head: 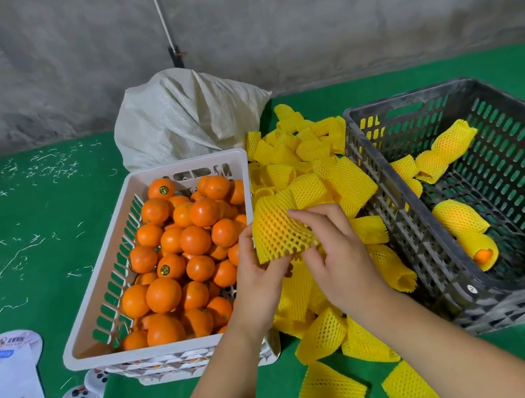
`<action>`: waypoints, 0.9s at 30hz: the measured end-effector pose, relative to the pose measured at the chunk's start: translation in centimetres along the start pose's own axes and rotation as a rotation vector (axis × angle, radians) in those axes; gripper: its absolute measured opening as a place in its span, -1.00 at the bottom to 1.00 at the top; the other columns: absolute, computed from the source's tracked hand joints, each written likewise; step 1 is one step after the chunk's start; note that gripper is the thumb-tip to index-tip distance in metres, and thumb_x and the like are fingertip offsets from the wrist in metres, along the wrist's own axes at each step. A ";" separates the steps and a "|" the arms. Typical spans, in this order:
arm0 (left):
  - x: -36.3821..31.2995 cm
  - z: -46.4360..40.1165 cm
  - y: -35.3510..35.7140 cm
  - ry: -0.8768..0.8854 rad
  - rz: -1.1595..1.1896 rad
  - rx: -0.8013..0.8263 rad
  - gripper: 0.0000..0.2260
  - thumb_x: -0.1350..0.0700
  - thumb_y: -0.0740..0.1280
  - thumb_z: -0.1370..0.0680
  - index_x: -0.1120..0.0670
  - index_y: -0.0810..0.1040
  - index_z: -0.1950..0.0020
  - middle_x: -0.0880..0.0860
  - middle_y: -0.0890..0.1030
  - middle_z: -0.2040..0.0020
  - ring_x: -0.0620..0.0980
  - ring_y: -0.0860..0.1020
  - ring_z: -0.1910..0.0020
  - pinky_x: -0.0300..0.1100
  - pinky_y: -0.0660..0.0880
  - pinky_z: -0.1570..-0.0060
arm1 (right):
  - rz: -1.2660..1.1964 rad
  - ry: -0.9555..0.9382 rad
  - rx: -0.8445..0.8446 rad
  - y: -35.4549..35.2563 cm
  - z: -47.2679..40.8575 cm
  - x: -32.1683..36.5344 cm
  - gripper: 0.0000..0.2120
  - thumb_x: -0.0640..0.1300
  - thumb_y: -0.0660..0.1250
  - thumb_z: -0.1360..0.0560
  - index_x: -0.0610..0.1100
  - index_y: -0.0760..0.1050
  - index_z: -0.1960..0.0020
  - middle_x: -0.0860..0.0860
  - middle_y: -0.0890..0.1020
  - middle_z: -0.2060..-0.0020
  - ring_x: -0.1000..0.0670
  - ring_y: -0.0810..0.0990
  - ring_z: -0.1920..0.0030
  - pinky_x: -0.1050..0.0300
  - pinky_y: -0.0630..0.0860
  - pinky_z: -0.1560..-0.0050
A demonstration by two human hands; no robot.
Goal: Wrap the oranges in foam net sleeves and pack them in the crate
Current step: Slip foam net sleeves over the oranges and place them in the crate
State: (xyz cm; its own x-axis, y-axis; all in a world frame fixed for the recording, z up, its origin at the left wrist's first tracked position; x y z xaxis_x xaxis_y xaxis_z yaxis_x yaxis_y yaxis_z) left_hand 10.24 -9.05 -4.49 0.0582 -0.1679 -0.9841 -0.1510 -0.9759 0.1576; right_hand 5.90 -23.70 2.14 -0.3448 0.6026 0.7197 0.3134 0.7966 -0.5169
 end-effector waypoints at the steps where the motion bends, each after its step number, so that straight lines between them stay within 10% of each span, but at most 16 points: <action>1: 0.0 -0.1 -0.1 0.009 0.005 -0.027 -0.57 0.06 0.45 -0.54 -0.10 0.46 -0.40 0.03 0.65 0.01 -0.01 0.60 0.13 -0.13 0.56 0.17 | 0.002 -0.037 -0.037 -0.2 0.1 0.0 -0.56 -0.40 0.32 -0.54 -0.12 0.53 -0.37 0.00 0.46 -0.18 0.11 0.47 -0.16 0.21 0.52 -0.07; 5: 0.0 -0.3 -0.4 0.036 0.033 -0.085 -0.55 0.13 0.42 -0.52 -0.05 0.48 -0.40 0.04 0.66 -0.04 -0.04 0.62 0.08 -0.19 0.58 0.13 | -0.022 -0.118 0.089 0.1 1.2 -0.2 -0.71 -0.27 0.38 -0.56 -0.12 0.58 -0.28 0.02 0.52 -0.13 0.10 0.52 -0.12 0.22 0.51 -0.10; 11: -0.6 0.1 0.4 0.077 -0.113 0.034 -0.42 0.16 0.54 -0.50 -0.12 0.37 -0.42 -0.04 0.67 -0.18 -0.02 0.67 -0.13 -0.14 0.64 0.00 | -0.694 0.536 0.075 0.1 -0.1 -1.2 -0.36 0.32 0.45 -0.39 0.25 0.32 -0.40 0.17 0.55 -0.27 0.27 0.59 -0.15 0.31 0.57 -0.05; 16: -0.9 0.4 1.2 0.046 -0.198 0.159 -0.34 0.14 0.53 -0.35 -0.12 0.36 -0.38 -0.20 0.64 -0.16 -0.13 0.66 -0.16 -0.24 0.60 0.05 | -0.729 0.598 0.065 1.5 -0.6 -1.5 -0.18 -0.01 0.63 -0.37 0.19 0.27 -0.50 0.12 0.59 -0.28 0.08 0.62 -0.23 -0.10 0.59 -0.27; 23: 0.0 0.2 1.0 0.030 -0.302 0.086 -0.39 0.12 0.50 -0.51 -0.16 0.39 -0.51 -0.06 0.57 0.05 0.02 0.56 0.16 -0.09 0.58 0.17 | -0.841 0.584 -0.225 1.9 0.4 -2.0 -0.10 0.27 0.60 -0.30 0.19 0.27 -0.53 0.13 0.53 -0.38 0.07 0.56 -0.33 0.11 0.59 -0.18; 27: 0.4 0.4 1.2 0.055 -0.387 0.138 -0.48 0.01 0.49 -0.59 -0.25 0.39 -0.48 -0.03 0.64 -0.09 0.06 0.64 0.06 0.05 0.65 0.06 | -0.732 0.563 -0.155 2.2 0.6 -2.7 -0.09 -0.05 0.61 -0.41 0.30 0.15 -0.55 0.16 0.38 -0.47 0.15 0.47 -0.37 0.34 0.54 -0.09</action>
State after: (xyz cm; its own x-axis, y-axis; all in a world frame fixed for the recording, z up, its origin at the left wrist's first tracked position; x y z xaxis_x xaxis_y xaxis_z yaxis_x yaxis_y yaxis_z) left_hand 9.65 -10.20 -4.69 0.1884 0.1974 -0.9621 -0.2385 -0.9411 -0.2398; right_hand 7.00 -23.54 -1.28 -0.0362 -0.1907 0.9810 0.3166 0.9289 0.1922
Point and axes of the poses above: each hand's wrist, its own z-axis away from the middle knuckle, its own y-axis out of the palm, x = y × z, the point moved 3 cm from there along -z, towards the middle knuckle
